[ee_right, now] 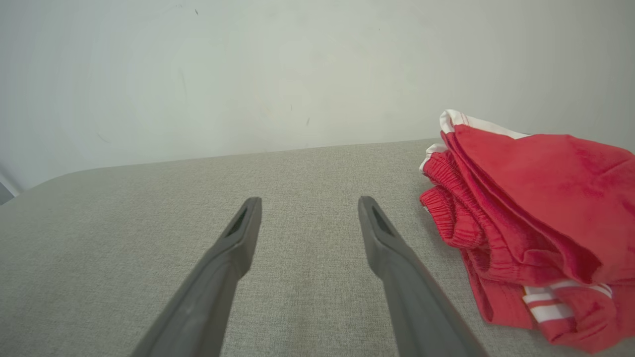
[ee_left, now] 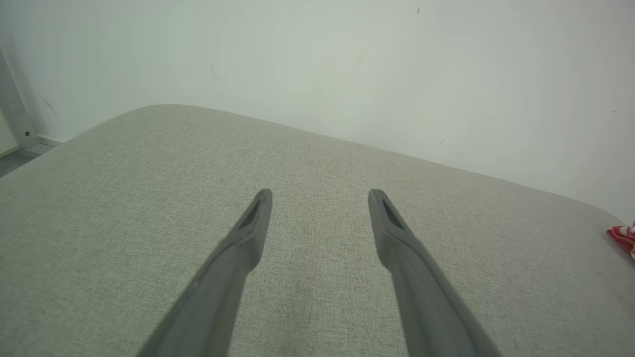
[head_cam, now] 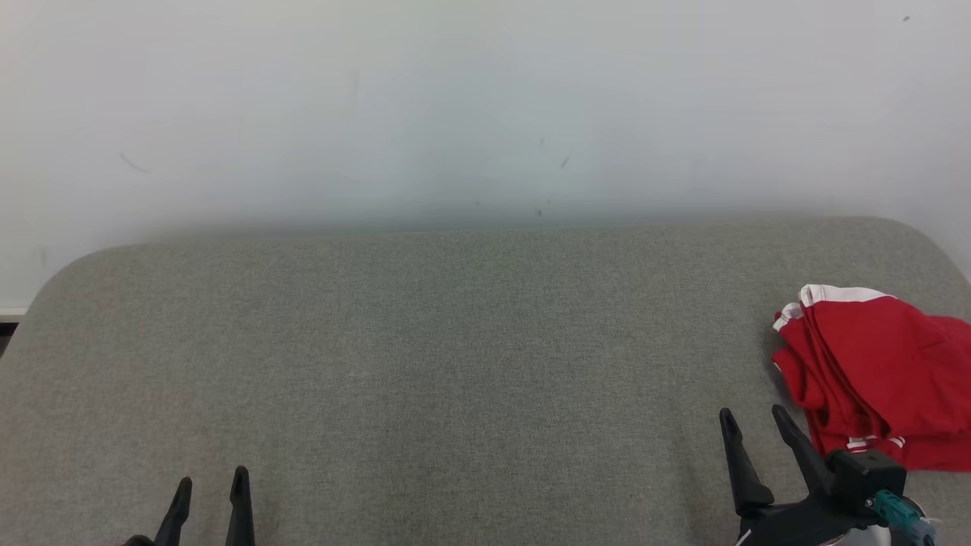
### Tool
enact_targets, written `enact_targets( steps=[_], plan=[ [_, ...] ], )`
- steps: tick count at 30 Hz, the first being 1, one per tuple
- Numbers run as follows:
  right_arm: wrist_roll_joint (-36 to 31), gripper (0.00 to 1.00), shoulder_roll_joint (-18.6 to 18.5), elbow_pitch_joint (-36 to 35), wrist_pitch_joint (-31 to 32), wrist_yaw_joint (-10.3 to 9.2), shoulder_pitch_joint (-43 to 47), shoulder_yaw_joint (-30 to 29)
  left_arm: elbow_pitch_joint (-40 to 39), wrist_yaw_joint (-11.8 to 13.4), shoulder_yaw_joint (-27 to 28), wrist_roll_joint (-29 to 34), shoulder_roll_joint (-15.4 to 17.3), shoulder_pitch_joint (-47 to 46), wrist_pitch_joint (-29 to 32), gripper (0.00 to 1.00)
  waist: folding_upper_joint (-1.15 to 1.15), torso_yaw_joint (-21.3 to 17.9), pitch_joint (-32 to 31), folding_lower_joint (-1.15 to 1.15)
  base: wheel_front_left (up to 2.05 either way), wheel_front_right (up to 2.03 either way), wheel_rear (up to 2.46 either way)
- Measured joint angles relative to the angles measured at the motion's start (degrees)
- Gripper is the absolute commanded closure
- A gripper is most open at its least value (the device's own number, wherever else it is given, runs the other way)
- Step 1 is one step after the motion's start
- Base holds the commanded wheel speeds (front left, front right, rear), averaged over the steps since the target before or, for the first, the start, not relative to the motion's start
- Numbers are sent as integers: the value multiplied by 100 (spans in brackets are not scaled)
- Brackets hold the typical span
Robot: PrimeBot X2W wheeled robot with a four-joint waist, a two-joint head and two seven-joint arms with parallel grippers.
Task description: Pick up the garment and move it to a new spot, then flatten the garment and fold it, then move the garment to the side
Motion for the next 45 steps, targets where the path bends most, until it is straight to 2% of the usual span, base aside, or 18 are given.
enact_targets(
  steps=[1,2,8,28,45],
  plan=[
    [0,0,0,0,1,0,0,0,2,2,-7,0,3,-3,18,0,0,3,-1,0,0,0,0],
    [1,100,3,22,2,1,4,2,20,2,-9,0,-4,2,16,100,0,6,-2,0,0,0,0],
    [31,100,53,315,64,1,229,12,304,-1,-60,-32,-162,132,58,100,0,10,-1,0,0,0,0],
    [2119,100,57,181,461,1,64,14,310,-253,528,-1807,-328,-58,669,100,0,31,42,0,0,0,0],
    [3415,100,54,66,712,1,-135,12,291,-409,907,-2917,-428,-281,1065,100,0,49,74,0,0,0,0]
  ],
)
